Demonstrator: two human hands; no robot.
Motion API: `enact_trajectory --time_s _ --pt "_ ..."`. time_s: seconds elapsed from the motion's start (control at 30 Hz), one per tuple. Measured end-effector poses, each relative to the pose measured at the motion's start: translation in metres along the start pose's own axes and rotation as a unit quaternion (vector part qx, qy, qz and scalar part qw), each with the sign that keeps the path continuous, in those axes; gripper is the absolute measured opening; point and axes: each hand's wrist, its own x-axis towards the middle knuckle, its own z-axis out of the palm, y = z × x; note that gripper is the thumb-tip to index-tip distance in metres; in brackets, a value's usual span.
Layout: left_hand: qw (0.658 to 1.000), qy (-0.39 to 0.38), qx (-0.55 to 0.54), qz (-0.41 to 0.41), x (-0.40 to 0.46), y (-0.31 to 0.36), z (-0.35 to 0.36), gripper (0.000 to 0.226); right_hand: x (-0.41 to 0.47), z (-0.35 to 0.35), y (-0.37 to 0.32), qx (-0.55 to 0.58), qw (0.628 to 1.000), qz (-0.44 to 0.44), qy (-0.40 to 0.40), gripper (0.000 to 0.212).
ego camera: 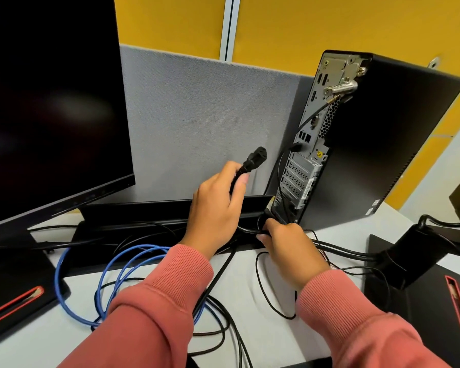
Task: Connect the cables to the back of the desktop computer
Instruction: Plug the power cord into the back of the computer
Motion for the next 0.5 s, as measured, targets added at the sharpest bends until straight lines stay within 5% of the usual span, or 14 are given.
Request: enact_trajectory --time_s 0.2,0.3,0.4,0.5 --pt "0.994 -0.083 0.068 0.009 -0.008 0.005 -0.003 0.016 0.001 0.003 -0.003 -0.14 0.989 -0.027 -0.031 0.026" --pt "0.991 -0.09 0.102 -0.005 -0.007 0.001 -0.002 0.019 -0.014 -0.004 0.001 -0.078 0.995 -0.054 -0.008 0.037" --pt "0.987 -0.093 0.133 -0.019 -0.003 -0.005 -0.001 0.022 -0.029 -0.02 0.002 0.068 0.988 -0.057 0.128 0.023" --pt "0.978 -0.116 0.171 -0.026 -0.001 -0.003 -0.001 0.028 -0.034 -0.043 0.004 0.234 0.926 -0.017 0.297 0.019"
